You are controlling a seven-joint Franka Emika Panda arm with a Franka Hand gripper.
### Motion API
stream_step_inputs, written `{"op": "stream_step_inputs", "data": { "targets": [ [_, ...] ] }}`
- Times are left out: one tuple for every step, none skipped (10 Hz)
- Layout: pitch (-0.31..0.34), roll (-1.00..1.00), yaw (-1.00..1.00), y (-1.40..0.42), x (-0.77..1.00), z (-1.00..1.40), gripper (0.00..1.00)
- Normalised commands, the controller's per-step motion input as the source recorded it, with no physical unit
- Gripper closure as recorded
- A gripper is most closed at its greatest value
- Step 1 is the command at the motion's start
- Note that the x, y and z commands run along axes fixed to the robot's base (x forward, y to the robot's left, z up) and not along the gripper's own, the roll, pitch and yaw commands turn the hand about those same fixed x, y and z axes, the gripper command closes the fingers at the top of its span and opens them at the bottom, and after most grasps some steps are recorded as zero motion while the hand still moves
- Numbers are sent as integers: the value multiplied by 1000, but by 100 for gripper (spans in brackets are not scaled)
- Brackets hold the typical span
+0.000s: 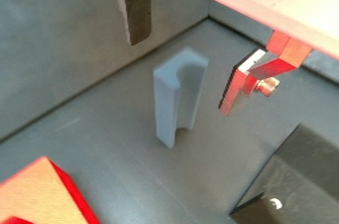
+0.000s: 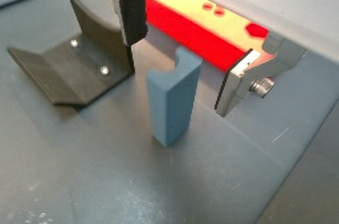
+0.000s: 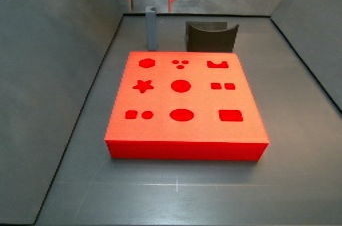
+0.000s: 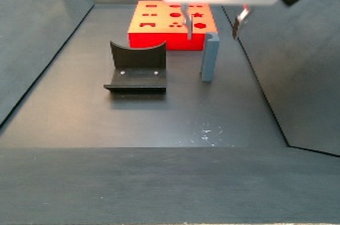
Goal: Pick up the arch object. Move up. Rotate the arch object. Move to above the board. Insert the arch object.
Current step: Rotate the arch object.
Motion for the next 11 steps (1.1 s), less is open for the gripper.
{"op": "stream_step_inputs", "data": {
  "targets": [
    [31,-70,-26,14,-18,487,0],
    [32,-64,-28,15,-14,366,0],
    [7,-8,-1000,0,0,0,0],
    [6,-8,-1000,1,19,-146,0],
    [4,-8,-1000,5,37,-139,0],
    [3,-8,-1000,4,42,-106,0],
    [1,-9,-1000,8,40,-65,0],
    [0,-10,-1000,9,38,-46,0],
    [0,-10,-1000,10,38,-41,0],
    [0,-11,-1000,10,38,-40,0],
    [0,-12,-1000,11,38,-40,0]
  ]
}}
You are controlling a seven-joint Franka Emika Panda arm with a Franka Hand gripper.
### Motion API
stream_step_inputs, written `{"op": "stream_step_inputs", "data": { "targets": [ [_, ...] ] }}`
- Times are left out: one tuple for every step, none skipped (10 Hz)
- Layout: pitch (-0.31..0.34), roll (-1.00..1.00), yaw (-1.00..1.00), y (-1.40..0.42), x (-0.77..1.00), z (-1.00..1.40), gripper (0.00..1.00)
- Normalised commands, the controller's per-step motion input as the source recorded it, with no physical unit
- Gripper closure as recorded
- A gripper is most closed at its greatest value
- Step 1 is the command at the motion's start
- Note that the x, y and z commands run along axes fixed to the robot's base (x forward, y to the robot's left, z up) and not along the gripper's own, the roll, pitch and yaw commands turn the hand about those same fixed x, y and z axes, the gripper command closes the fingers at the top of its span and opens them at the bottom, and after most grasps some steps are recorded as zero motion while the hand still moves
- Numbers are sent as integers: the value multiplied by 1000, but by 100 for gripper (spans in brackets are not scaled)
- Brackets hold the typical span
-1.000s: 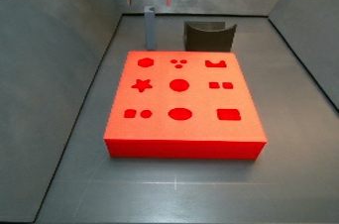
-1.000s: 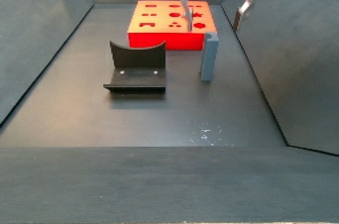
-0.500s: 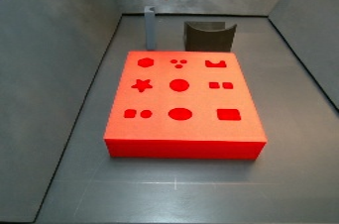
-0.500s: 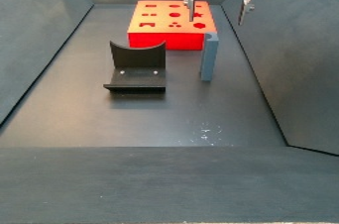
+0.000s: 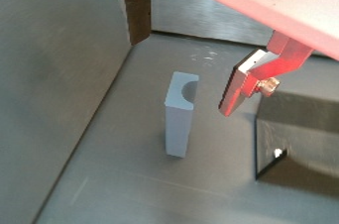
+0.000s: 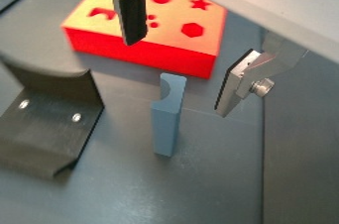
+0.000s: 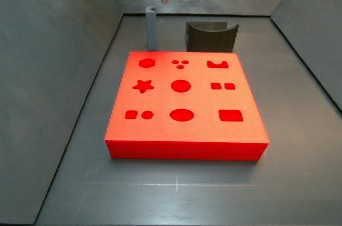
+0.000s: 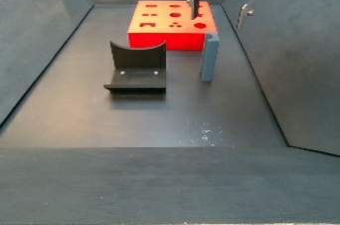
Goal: Pick up the arch object. Move up. Rotate the arch object. Move to above the board. Insert the arch object.
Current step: Rotate the arch object.
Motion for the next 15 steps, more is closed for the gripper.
{"op": "stream_step_inputs", "data": {
  "targets": [
    [-1,-13,-1000,11,38,-39,0],
    [-1,-14,-1000,11,38,-39,0],
    [-1,-14,-1000,11,38,-39,0],
    [-1,-16,-1000,12,38,-38,0],
    [-1,-17,-1000,12,38,-38,0],
    [-1,-19,-1000,12,38,-38,0],
    [-1,-21,-1000,12,38,-38,0],
    [-1,-25,-1000,12,38,-38,0],
    [-2,-27,-1000,12,38,-38,0],
    [-2,-33,-1000,12,38,-38,0],
    [-2,-36,-1000,12,38,-38,0],
    [-3,-51,-974,12,38,-38,0],
    [-3,-51,-801,13,38,-38,0],
    [-3,-51,-476,13,38,-38,0],
    [-3,-51,-309,13,38,-38,0]
  ]
}}
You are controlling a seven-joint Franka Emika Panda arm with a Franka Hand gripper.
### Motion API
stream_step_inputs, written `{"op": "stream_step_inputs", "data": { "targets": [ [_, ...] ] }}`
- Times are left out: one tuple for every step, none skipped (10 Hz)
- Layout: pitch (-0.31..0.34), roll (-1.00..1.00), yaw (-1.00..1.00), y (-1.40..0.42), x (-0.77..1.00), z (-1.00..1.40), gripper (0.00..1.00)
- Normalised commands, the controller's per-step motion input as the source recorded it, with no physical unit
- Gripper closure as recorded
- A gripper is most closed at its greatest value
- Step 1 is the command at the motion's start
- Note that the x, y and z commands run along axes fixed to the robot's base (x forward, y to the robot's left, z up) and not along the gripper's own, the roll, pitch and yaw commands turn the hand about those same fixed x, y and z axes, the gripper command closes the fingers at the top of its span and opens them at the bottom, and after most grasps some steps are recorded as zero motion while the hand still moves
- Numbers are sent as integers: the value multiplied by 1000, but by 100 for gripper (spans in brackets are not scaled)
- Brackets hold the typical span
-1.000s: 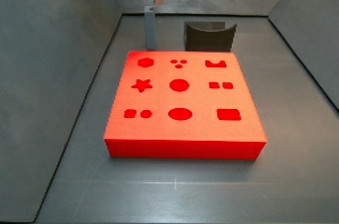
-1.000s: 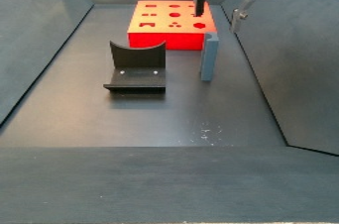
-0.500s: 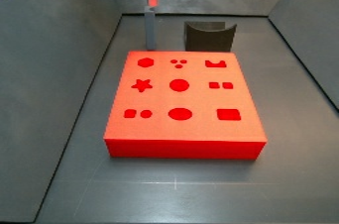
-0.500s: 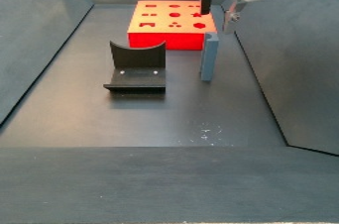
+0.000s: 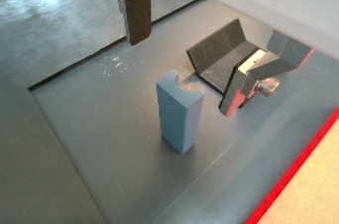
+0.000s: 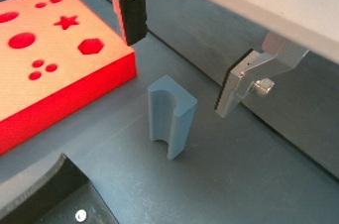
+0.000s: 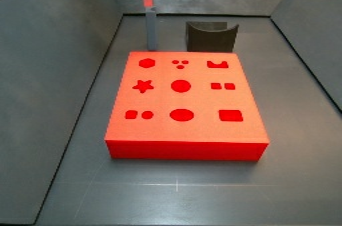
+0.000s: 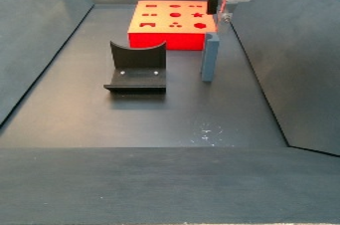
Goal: Pick up the arch object. Move up. Rotate the arch object. Move to above the board. Insert the arch object.
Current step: Rotate the arch object, then move to above the board.
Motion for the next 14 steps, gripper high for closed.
{"op": "stream_step_inputs", "data": {
  "targets": [
    [-3,-51,-176,0,0,-1000,0],
    [-7,-51,-137,0,2,-1000,0],
    [-32,-55,-79,1,16,-1000,0],
    [-37,-58,-67,4,17,-1000,0],
    [-45,-67,-55,7,17,-830,0],
    [-46,-71,-51,7,17,-732,0],
    [-46,-82,-43,9,20,-485,0],
    [-45,-87,-39,9,23,-388,0],
    [-43,-95,-33,10,31,-201,0],
    [-33,-100,-29,0,0,0,100],
    [-19,-202,-133,-23,-288,1000,100],
    [-16,-202,-132,-22,-289,1000,100],
    [-22,-193,-109,-17,-271,1000,100],
    [6,-184,-84,-13,-249,1000,100]
  ]
}}
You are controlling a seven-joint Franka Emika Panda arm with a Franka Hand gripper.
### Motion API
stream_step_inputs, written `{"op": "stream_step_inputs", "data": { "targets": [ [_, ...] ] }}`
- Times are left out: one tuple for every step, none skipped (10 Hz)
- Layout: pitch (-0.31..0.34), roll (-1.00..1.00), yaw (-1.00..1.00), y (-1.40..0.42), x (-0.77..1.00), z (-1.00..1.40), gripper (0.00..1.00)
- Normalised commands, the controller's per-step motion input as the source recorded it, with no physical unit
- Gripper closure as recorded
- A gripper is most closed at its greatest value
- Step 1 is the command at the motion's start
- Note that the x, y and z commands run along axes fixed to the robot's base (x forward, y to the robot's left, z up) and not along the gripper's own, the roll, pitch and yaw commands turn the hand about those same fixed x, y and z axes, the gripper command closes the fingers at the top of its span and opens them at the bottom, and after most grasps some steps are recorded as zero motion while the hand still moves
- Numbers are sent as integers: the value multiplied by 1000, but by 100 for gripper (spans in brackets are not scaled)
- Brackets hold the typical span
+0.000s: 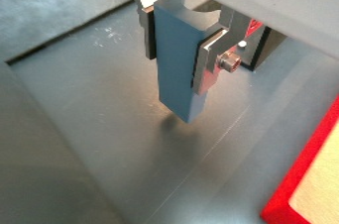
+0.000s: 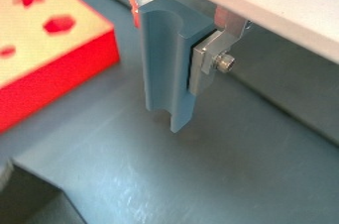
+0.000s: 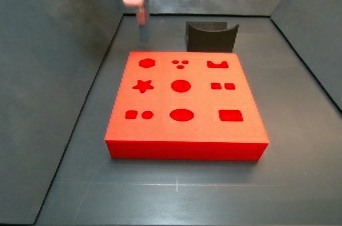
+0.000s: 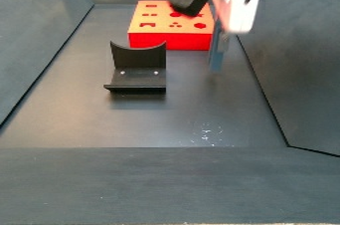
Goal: Pick up the arch object. Move up. Rotate the arch object. Move to above the board. Insert the arch object.
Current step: Move to above the board.
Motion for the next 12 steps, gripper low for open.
{"op": "stream_step_inputs", "data": {
  "targets": [
    [39,-170,-62,-8,-226,1000,100],
    [51,-164,-57,-6,-221,1000,100],
    [40,-149,-54,-2,-210,1000,100],
    [27,-134,-53,3,-203,1000,100],
    [20,-123,-53,7,-193,1000,100],
    [22,-112,-51,11,-184,1000,100],
    [24,-102,-51,16,-173,1000,100],
    [27,-88,-49,21,-160,1000,100],
    [30,-78,-49,25,-152,1000,100],
    [31,-69,-49,31,-140,1000,100],
    [36,-59,-50,37,-122,1000,100],
    [49,-51,-50,42,-96,933,100]
  ]
}}
